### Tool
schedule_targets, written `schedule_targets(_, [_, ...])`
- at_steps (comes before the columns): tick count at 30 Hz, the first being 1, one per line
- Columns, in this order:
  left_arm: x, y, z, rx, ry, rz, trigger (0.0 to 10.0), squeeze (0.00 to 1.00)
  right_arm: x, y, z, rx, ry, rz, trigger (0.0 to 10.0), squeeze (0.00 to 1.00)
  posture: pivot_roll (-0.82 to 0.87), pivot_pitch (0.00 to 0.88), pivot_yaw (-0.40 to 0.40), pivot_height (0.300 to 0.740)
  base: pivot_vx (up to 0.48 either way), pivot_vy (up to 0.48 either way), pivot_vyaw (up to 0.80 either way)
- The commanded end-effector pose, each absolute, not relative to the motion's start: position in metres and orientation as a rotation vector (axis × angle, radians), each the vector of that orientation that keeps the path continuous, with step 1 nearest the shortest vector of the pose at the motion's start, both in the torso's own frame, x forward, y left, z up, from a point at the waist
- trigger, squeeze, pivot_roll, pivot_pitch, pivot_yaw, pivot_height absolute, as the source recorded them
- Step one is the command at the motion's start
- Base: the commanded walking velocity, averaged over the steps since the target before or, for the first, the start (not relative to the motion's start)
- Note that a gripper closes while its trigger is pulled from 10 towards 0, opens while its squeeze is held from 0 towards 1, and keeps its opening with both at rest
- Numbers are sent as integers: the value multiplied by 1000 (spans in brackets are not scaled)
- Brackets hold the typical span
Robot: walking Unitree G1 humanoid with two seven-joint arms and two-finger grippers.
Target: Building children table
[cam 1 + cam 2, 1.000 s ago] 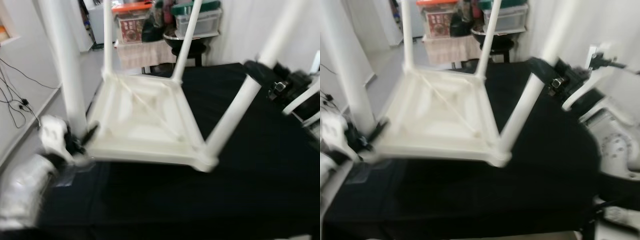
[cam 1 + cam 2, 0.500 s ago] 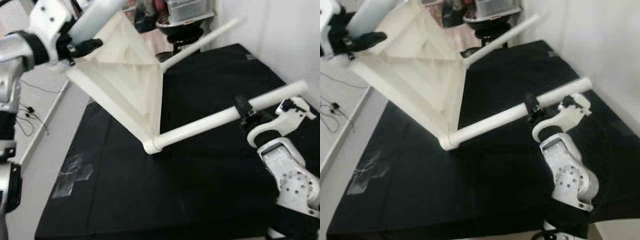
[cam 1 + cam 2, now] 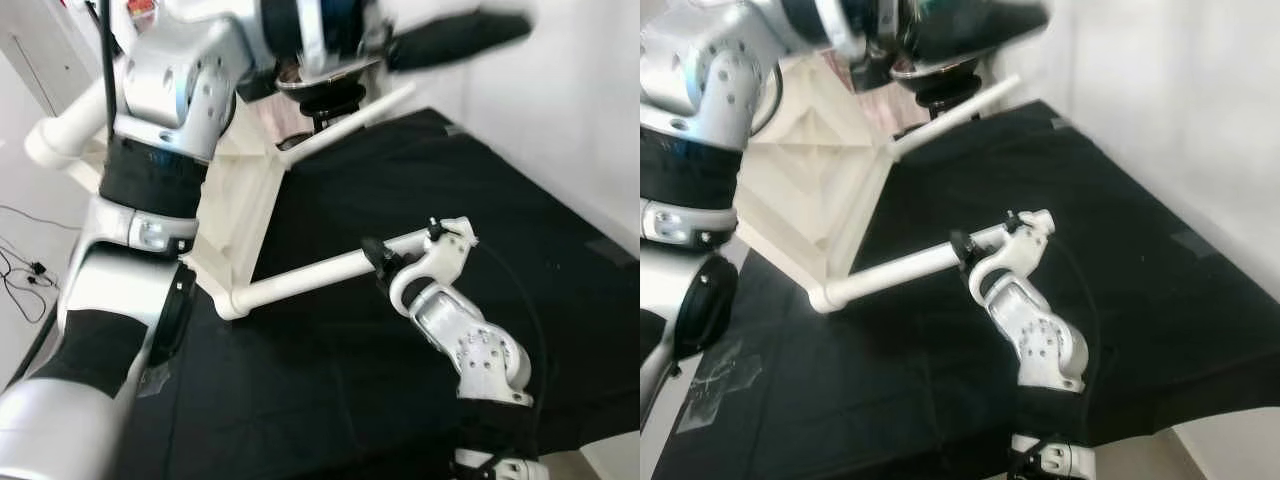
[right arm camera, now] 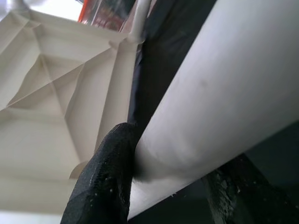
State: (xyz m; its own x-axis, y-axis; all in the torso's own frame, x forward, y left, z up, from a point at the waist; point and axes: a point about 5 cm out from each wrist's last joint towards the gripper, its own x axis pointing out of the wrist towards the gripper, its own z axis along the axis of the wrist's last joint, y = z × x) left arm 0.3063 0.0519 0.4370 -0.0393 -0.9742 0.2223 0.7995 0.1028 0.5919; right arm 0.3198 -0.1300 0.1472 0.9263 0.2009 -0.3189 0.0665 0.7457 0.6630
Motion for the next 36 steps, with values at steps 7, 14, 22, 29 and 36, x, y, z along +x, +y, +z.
schedule_targets(7, [306, 73, 434, 263, -686, -1428, 10000, 0, 291, -158, 61, 378, 750, -260, 0, 0, -112, 61, 146, 740, 0, 0, 0])
schedule_targets(14, [294, 103, 431, 198, -698, -1377, 10000, 0, 290, -165, 44, 332, 802, -302, 0, 0, -100, 71, 130, 740, 0, 0, 0])
schedule_targets(22, [278, 142, 444, 160, -704, -1313, 10000, 0, 298, -173, 37, 281, 786, -342, 0, 0, -85, 86, 119, 740, 0, 0, 0])
schedule_targets(29, [252, 169, 482, 232, -846, -1118, 10000, 0, 291, -178, 22, 234, 813, -371, 0, 0, -66, 113, 115, 740, 0, 0, 0])
schedule_targets(36, [251, 246, 482, 200, -907, -440, 10000, 0, 291, -180, 18, 227, 817, -378, 2039, 0, -62, 124, 111, 740, 0, 0, 0])
